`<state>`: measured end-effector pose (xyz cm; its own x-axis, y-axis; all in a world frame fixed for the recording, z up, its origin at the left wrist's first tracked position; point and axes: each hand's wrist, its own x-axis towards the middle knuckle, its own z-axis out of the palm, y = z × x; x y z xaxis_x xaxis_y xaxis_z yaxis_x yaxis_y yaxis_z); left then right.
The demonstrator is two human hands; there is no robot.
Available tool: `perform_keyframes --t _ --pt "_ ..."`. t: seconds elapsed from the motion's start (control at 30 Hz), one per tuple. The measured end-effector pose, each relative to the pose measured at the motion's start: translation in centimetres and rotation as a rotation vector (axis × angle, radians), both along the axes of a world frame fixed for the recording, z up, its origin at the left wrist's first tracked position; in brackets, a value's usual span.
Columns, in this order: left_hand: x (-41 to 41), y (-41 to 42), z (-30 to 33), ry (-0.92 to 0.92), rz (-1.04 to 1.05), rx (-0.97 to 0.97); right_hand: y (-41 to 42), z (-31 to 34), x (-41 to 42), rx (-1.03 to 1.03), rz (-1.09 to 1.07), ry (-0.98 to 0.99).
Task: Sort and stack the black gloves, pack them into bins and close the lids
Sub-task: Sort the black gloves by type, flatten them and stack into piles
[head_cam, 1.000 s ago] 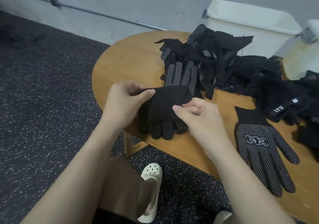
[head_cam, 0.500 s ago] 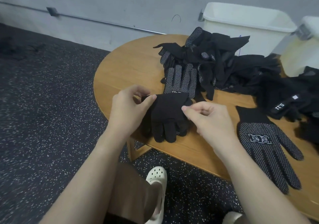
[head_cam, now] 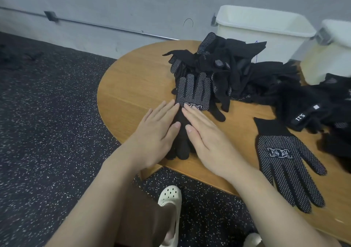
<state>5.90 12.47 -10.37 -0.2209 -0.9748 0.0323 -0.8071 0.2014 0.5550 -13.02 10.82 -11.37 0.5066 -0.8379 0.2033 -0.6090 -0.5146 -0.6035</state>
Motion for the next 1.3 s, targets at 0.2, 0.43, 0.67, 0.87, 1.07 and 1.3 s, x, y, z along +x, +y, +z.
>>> perform_keyframes --t 0.2,0.43,0.67,0.87,1.07,1.3 --pt "0.5 0.2 -0.3 -0.03 -0.018 0.064 0.4 0.5 -0.5 0.088 -0.02 0.224" --pt "0.3 0.3 0.1 -0.198 -0.022 0.071 1.0 0.1 -0.5 0.092 -0.074 0.312" --pt "0.1 0.6 -0.2 -0.207 -0.014 0.055 1.3 0.1 -0.4 0.08 -0.096 0.332" --pt "-0.5 0.1 2.5 -0.188 0.039 0.172 2.4 1.2 -1.4 0.108 -0.119 0.114" --pt "-2.1 -5.3 4.5 -0.015 0.303 0.113 2.9 3.1 -6.3 -0.023 -0.26 0.021" --pt "-3.3 -9.3 4.0 0.161 0.494 0.096 2.5 2.3 -10.5 -0.067 -0.311 0.071"
